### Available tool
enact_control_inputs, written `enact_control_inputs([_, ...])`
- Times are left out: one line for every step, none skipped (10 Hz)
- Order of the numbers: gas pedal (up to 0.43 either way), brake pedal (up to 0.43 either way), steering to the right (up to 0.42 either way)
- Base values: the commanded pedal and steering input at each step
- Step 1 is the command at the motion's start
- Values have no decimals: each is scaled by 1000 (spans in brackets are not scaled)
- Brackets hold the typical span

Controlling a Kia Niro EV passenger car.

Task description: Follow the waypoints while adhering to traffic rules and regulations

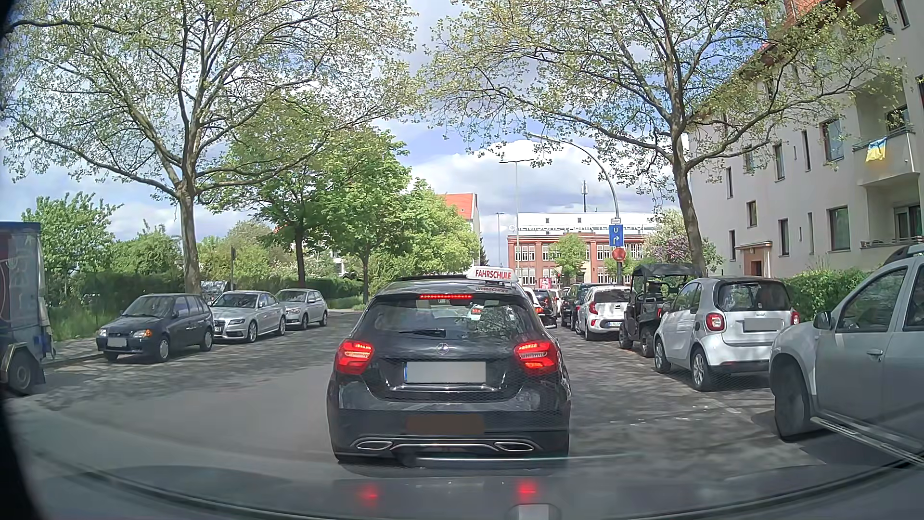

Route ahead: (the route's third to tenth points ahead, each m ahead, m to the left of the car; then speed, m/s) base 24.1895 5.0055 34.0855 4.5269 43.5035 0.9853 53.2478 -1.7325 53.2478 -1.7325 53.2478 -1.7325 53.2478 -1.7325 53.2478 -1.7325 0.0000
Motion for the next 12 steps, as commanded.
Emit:
enact_control_inputs([0,463,2])
enact_control_inputs([0,457,3])
enact_control_inputs([0,463,2])
enact_control_inputs([0,457,2])
enact_control_inputs([0,457,2])
enact_control_inputs([0,457,2])
enact_control_inputs([0,457,2])
enact_control_inputs([0,463,2])
enact_control_inputs([0,457,2])
enact_control_inputs([0,463,2])
enact_control_inputs([0,457,2])
enact_control_inputs([0,457,2])
